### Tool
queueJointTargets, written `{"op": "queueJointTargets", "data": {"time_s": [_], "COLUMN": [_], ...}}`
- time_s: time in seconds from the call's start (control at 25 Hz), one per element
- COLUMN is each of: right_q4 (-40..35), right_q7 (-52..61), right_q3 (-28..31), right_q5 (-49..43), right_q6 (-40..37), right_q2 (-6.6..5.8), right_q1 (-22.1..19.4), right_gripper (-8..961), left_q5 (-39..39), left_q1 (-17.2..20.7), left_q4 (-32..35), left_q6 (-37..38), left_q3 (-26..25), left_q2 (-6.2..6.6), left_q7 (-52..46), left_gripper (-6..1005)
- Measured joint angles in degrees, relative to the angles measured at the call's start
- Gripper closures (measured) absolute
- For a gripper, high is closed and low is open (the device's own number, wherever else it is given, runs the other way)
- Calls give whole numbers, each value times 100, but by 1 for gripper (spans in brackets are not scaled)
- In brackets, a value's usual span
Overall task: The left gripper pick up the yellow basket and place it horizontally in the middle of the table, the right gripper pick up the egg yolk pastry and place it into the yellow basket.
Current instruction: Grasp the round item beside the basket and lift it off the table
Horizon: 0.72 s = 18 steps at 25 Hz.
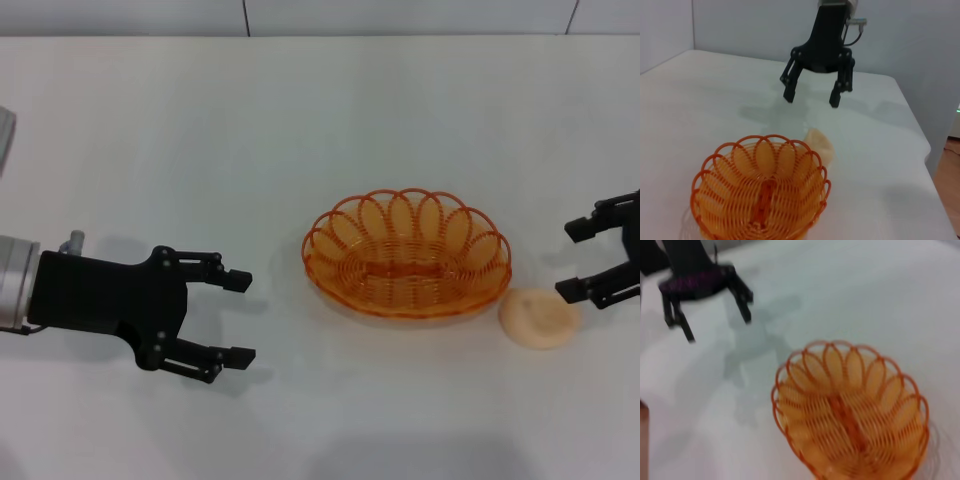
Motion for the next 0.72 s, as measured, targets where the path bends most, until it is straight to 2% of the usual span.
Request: {"op": "queueJointTargets", "data": {"time_s": [0.12, 0.28, 0.72], "right_q4": [-217, -285, -92], "right_q7": [352, 765, 1063], "right_q3": [-372, -819, -1414], "right_q5": [-352, -628, -836], "right_q6": [40, 113, 303], "right_q2": [62, 60, 87], "right_q1": [115, 231, 402], "right_gripper": [118, 123, 132], "left_q5": [5, 8, 8], "left_q1": [-33, -39, -39], "left_q4": [-36, -35, 6], "left_q6": [-20, -33, -111], "left_q3": [0, 0, -14], "left_q2": [0, 1, -2], "left_q7": [-47, -90, -138], "left_gripper": [156, 156, 157]}}
